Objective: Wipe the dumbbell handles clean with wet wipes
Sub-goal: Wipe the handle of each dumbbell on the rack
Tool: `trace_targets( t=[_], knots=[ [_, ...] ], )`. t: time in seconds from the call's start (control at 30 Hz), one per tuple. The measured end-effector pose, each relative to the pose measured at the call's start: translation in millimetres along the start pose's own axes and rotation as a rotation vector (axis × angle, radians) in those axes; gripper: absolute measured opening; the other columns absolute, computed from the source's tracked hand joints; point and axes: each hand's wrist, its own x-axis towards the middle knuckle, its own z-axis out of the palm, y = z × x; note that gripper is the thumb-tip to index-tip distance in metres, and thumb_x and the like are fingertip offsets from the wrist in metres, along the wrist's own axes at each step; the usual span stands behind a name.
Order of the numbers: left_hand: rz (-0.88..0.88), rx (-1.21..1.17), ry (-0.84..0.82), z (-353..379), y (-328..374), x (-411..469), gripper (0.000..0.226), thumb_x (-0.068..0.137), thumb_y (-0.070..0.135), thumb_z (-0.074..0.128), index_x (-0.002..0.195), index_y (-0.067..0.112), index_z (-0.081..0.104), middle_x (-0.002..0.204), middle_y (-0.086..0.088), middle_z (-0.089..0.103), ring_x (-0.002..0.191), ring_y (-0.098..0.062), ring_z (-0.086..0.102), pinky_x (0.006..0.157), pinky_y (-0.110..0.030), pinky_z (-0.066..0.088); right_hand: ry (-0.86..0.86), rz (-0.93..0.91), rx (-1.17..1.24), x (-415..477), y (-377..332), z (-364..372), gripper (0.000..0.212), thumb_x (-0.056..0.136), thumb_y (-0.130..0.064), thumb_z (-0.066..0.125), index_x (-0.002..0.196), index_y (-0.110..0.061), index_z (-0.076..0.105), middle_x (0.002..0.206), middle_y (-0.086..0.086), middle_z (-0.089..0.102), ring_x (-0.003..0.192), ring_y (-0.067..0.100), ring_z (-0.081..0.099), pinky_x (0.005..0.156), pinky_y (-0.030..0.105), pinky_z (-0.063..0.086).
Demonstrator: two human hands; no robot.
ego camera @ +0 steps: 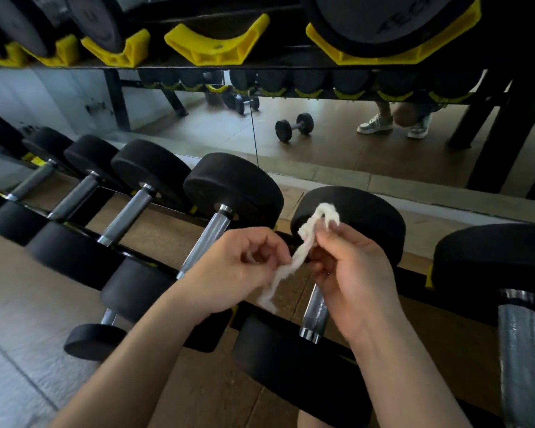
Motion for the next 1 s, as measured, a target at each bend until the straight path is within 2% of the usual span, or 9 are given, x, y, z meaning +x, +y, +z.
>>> trace_targets(
  t=[0.13,0.27,0.47,0.53,0.63,0.7,0.83,0.93,1.0],
  knots=[
    [-0.026,-0.197,0.035,-2,17,-14,0.047,0.081,0.042,0.069,0.104,0.002,0.066,0.095,-0.018,0.070,0.088,-0.028,0.068,0.082,-0.040,0.055,-0.103,-0.127,-0.186,-3,0,13,0.006,0.083,-0.017,0.070,0.084,-0.012,0.073,0.075,0.003,0.072,0.068,0.013,0.067,0.061,0.027,0.051],
    [-0.028,-0.136,0.256,-5,14,-19,0.023,0.074,0.028,0.078,0.085,0.009,0.071,0.082,-0.008,0.072,0.078,-0.022,0.068,0.079,-0.037,0.054,-0.168,-0.165,-0.306,-5,-1,29,0.018,0.076,-0.022,0.076,0.085,-0.008,0.070,0.071,0.006,0.071,0.067,0.017,0.067,0.063,0.029,0.055],
    [-0.072,-0.630,0.279,-51,-15,-45,0.002,0.079,0.012,0.065,0.079,0.011,0.066,0.084,-0.016,0.064,0.074,-0.026,0.061,0.067,-0.033,0.048,-0.377,-0.084,-0.482,6,12,58,0.014,0.076,-0.019,0.072,0.088,-0.012,0.073,0.081,0.005,0.072,0.069,0.013,0.061,0.062,0.025,0.048],
    [-0.083,-0.552,0.324,-62,-23,-49,0.004,0.086,0.011,0.063,0.084,0.012,0.066,0.086,-0.017,0.064,0.074,-0.027,0.062,0.067,-0.035,0.049,-0.384,-0.048,-0.408,10,21,72,0.015,0.083,0.002,0.064,0.089,-0.009,0.071,0.081,0.007,0.069,0.067,0.015,0.060,0.061,0.024,0.050],
    [-0.074,-0.297,0.343,-84,-29,-52,0.014,0.096,0.007,0.055,0.093,0.016,0.066,0.075,-0.010,0.063,0.060,-0.013,0.056,0.054,-0.022,0.044,-0.311,0.044,-0.151,15,33,92,0.037,0.082,0.022,0.045,0.083,-0.008,0.066,0.072,0.008,0.062,0.062,0.015,0.055,0.049,0.018,0.045],
    [-0.009,-0.220,0.308,-98,-30,-52,0.020,0.097,0.005,0.051,0.093,0.019,0.065,0.067,-0.003,0.062,0.048,-0.006,0.050,0.045,-0.016,0.037,-0.259,0.070,-0.067,18,42,106,0.036,0.084,0.019,0.043,0.083,-0.009,0.065,0.070,0.006,0.062,0.059,0.011,0.053,0.041,0.016,0.038],
    [0.147,-0.064,0.149,-125,-36,-48,0.031,0.096,0.001,0.052,0.085,0.021,0.072,0.064,0.012,0.064,0.052,-0.003,0.053,0.051,-0.015,0.043,-0.076,-0.013,-0.189,25,55,135,0.023,0.087,0.008,0.055,0.084,-0.014,0.058,0.074,0.005,0.059,0.046,0.006,0.051,0.035,0.015,0.032],
    [0.190,0.043,0.105,-145,-48,-37,0.025,0.085,0.007,0.065,0.082,0.029,0.078,0.076,-0.006,0.073,0.072,-0.035,0.065,0.067,-0.045,0.054,0.010,-0.129,-0.365,37,61,148,0.021,0.086,0.002,0.063,0.079,-0.017,0.055,0.078,0.005,0.060,0.053,0.009,0.054,0.037,0.016,0.036],
    [0.213,0.091,0.131,-157,-60,-25,0.023,0.079,0.008,0.073,0.080,0.031,0.078,0.073,-0.004,0.072,0.068,-0.031,0.065,0.060,-0.036,0.052,0.035,-0.168,-0.498,47,65,153,0.020,0.084,0.000,0.065,0.075,-0.017,0.058,0.072,0.001,0.061,0.052,0.007,0.052,0.038,0.015,0.034]
  ],
)
